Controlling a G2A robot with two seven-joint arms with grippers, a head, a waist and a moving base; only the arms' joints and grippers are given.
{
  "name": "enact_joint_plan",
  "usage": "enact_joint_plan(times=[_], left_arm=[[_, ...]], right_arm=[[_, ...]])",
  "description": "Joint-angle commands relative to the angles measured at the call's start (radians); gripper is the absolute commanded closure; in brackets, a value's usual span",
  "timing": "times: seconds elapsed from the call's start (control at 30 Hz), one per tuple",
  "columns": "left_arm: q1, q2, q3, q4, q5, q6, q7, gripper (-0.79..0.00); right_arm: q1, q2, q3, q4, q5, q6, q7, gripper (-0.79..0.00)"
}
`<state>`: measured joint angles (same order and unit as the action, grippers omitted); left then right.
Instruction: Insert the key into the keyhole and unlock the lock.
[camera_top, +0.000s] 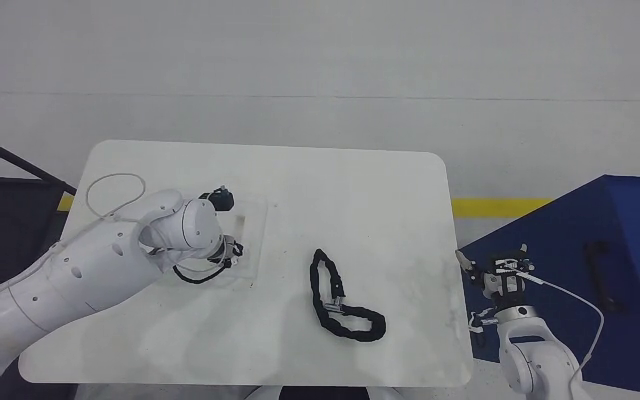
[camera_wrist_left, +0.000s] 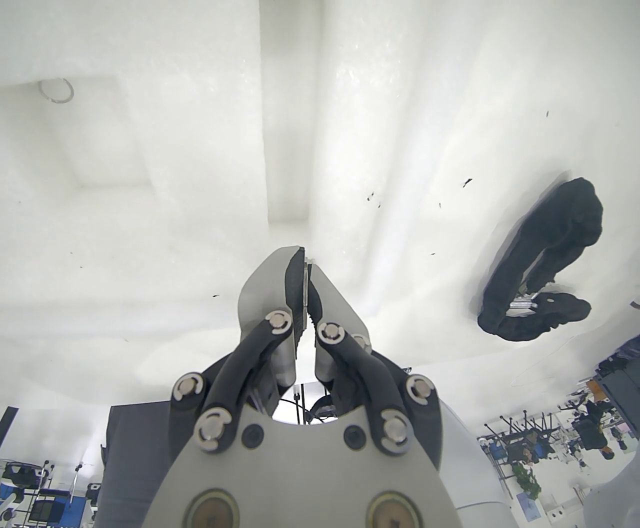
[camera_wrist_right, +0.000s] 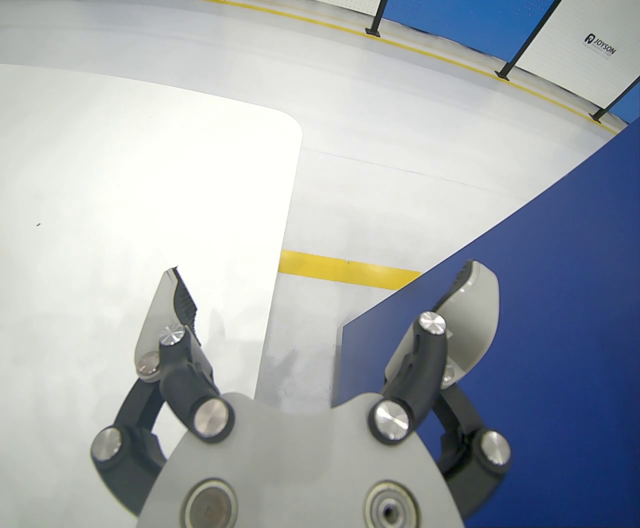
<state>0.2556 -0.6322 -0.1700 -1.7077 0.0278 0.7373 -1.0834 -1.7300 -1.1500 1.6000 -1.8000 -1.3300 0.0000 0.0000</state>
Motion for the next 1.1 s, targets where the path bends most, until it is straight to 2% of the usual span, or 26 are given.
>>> enact_joint_plan(times=[0.0, 0.13, 0.27, 0.47, 0.57, 0.63, 0.73, 0.9, 1.0, 1.07], left_arm=[[-0.005, 0.01, 0.0, -0.011, -0.008, 0.007, 0.007, 0.0], [-0.026, 0.045, 0.0, -0.039, -0.041, 0.019, 0.019, 0.0], [-0.053, 0.096, 0.0, -0.078, -0.084, 0.035, 0.035, 0.0], [-0.127, 0.197, -0.004, -0.167, -0.23, 0.068, 0.069, 0.0], [-0.161, 0.26, -0.063, -0.206, -0.353, 0.046, 0.05, 0.0], [-0.149, 0.309, -0.117, -0.199, -0.447, -0.056, 0.073, 0.0], [-0.082, 0.393, -0.161, -0.171, -0.57, -0.271, 0.16, 0.0], [0.04, 0.524, -0.17, -0.104, -0.737, -0.702, 0.283, 0.0], [0.1, 0.575, -0.148, -0.047, -0.828, -0.976, 0.275, 0.0], [0.131, 0.593, -0.133, -0.012, -0.882, -1.113, 0.242, 0.0]], right_arm=[[0.0, 0.0, 0.0, 0.0, 0.0, 0.0, 0.0, -0.785], [0.0, 0.0, 0.0, 0.0, 0.0, 0.0, 0.0, -0.785], [0.0, 0.0, 0.0, 0.0, 0.0, 0.0, 0.0, -0.785], [0.0, 0.0, 0.0, 0.0, 0.0, 0.0, 0.0, -0.785], [0.0, 0.0, 0.0, 0.0, 0.0, 0.0, 0.0, -0.785], [0.0, 0.0, 0.0, 0.0, 0.0, 0.0, 0.0, -0.785], [0.0, 0.0, 0.0, 0.0, 0.0, 0.0, 0.0, -0.785], [0.0, 0.0, 0.0, 0.0, 0.0, 0.0, 0.0, -0.785], [0.0, 0.0, 0.0, 0.0, 0.0, 0.0, 0.0, -0.785], [0.0, 0.0, 0.0, 0.0, 0.0, 0.0, 0.0, -0.785]])
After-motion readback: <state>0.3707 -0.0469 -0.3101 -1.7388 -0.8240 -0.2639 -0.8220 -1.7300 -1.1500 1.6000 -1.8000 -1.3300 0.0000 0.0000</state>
